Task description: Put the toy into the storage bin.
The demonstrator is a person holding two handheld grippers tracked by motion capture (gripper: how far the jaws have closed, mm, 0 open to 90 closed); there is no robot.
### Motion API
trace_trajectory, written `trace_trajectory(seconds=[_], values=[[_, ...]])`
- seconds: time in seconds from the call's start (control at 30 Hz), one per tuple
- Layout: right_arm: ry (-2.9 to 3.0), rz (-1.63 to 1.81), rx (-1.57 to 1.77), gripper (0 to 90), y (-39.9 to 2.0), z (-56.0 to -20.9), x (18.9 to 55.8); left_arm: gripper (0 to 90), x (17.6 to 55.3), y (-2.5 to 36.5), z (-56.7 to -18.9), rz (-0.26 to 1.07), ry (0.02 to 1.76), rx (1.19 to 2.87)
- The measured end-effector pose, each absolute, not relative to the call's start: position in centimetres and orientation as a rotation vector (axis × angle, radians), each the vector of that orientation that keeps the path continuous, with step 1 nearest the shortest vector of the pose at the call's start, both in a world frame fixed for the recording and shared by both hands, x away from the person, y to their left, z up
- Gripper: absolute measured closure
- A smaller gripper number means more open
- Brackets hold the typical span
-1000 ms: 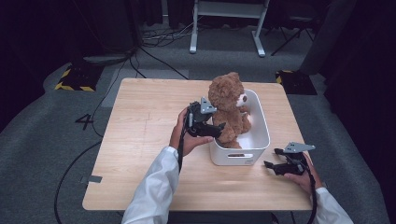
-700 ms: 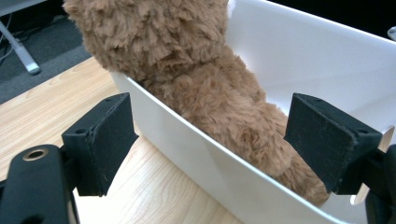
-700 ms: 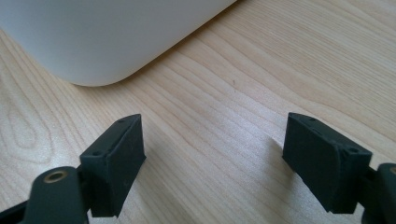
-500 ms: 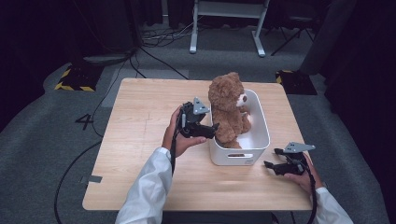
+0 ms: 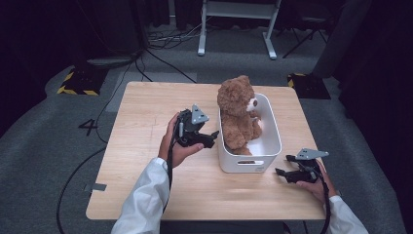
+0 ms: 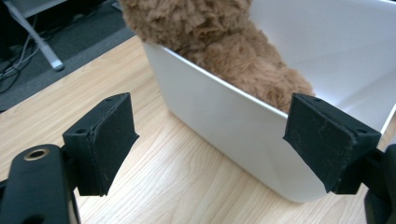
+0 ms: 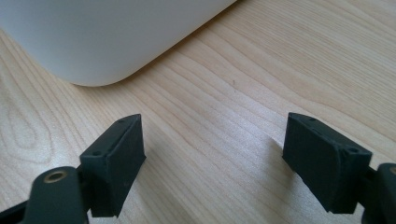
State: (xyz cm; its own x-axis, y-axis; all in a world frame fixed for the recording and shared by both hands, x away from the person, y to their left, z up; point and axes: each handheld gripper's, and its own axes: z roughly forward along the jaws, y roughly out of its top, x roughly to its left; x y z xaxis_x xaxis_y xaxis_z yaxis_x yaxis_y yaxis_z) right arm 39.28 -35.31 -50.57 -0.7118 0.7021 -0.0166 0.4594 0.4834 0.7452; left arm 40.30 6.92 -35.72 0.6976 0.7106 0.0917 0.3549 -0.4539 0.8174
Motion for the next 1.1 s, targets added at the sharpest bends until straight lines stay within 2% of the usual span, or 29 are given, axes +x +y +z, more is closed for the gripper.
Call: trace_trajectory(seconds=[1.1], values=[[2.414, 1.07, 0.98, 20.5, -35.3, -50.6, 39.3, 16.0, 38.8, 11.0, -38.8, 0.597, 0.873, 2.155]])
